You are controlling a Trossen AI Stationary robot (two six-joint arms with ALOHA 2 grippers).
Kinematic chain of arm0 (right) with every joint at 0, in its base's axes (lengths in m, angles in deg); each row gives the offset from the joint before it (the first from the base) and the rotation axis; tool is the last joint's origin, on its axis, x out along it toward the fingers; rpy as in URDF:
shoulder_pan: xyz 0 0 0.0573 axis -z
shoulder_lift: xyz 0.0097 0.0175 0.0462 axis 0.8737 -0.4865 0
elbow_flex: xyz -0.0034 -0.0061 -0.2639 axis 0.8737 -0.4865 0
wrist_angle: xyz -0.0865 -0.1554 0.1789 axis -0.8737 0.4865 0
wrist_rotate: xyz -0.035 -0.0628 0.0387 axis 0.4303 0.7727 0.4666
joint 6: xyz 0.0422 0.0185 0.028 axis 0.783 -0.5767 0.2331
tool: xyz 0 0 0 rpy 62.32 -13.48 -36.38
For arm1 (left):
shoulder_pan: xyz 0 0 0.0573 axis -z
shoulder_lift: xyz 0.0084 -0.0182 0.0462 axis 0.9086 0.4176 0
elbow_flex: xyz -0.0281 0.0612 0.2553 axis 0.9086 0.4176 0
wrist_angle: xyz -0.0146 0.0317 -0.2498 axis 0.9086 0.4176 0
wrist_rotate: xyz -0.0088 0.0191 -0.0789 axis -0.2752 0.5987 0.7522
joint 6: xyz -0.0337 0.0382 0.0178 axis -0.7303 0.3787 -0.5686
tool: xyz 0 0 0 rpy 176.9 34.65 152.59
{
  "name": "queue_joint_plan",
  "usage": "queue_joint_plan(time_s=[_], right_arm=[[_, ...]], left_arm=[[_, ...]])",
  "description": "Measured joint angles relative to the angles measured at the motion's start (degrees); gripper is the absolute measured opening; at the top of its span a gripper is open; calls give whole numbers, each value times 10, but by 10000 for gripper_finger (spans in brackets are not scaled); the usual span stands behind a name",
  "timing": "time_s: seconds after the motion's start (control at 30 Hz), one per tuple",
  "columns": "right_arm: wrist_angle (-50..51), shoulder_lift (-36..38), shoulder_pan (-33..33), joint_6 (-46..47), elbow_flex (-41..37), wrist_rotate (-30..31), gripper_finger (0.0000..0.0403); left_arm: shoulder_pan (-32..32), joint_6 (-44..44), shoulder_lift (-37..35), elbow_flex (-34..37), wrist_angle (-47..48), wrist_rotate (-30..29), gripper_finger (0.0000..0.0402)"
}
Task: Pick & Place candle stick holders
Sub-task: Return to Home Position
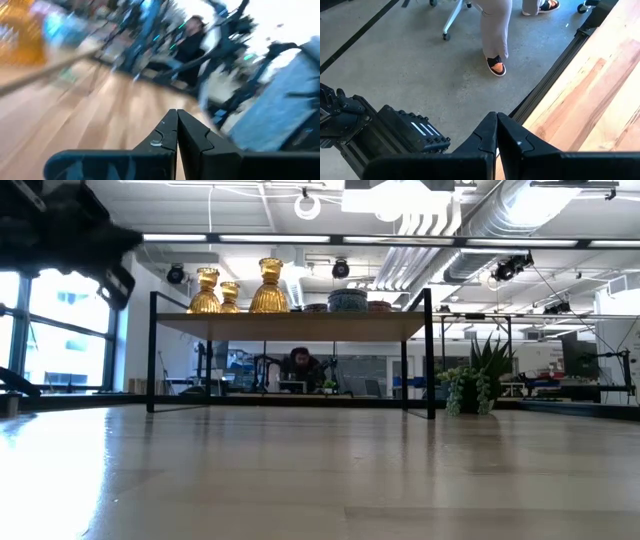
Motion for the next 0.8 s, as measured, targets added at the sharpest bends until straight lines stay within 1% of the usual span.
queue_joint_plan(time_s=[0.13, 0.4, 0.8], right_arm=[[-1, 0, 0, 0, 0, 1, 5], [0, 0, 0, 0, 0, 0, 5], [0, 0, 0, 0, 0, 0, 4]], left_arm=[[-31, -3, 0, 1, 32, -1, 0], [-82, 0, 1, 1, 28, 13, 0], [-90, 0, 1, 1, 28, 13, 1]])
